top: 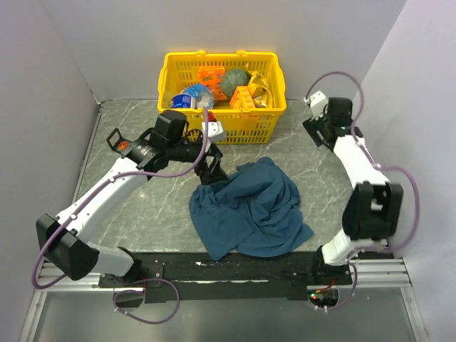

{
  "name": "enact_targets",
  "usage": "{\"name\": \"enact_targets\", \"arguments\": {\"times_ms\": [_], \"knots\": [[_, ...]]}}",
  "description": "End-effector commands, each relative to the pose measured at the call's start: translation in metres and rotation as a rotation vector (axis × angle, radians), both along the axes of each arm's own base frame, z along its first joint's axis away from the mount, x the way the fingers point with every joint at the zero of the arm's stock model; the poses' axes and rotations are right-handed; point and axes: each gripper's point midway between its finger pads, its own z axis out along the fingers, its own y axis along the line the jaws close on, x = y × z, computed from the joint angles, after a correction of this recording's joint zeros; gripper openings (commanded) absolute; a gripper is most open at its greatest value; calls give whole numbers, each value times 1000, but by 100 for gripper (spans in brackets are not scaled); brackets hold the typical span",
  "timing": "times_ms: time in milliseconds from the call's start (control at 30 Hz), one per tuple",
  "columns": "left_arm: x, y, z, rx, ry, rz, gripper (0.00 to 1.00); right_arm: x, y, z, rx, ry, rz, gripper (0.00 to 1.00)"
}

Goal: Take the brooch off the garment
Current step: Reset both arms

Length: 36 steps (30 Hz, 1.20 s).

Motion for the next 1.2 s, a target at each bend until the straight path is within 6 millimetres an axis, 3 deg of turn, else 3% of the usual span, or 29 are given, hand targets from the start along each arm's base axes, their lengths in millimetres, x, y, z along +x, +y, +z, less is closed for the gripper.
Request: {"name": "enact_targets", "arguments": {"times_ms": [0,33,200,300,333,367,433,533,567,767,1167], "knots": [[16,18,34,-29,-98,97,96,-48,56,67,267,-41,75,100],[22,24,40,-25,-118,135,96,-59,61,87,282,-78,93,100],[50,56,52,30,-200,322,96,-107,94,130,390,-149,190,100],[63,85,60,45,-245,421,96,-144,117,156,470,-228,302,100],[63,94,64,38,-250,444,96,-165,129,167,511,-260,365,100],[68,107,65,44,-253,475,96,-177,135,172,532,-271,401,100],[59,118,69,24,-251,455,96,-210,147,180,561,-311,480,100],[56,144,77,2,-248,500,96,-257,170,181,595,-307,642,100],[57,158,78,0,-241,534,96,-271,176,170,631,-233,654,100],[47,184,94,-52,-219,638,96,-299,177,179,707,-262,612,100],[45,187,91,-84,-200,625,96,-309,177,176,717,-269,603,100]]}}
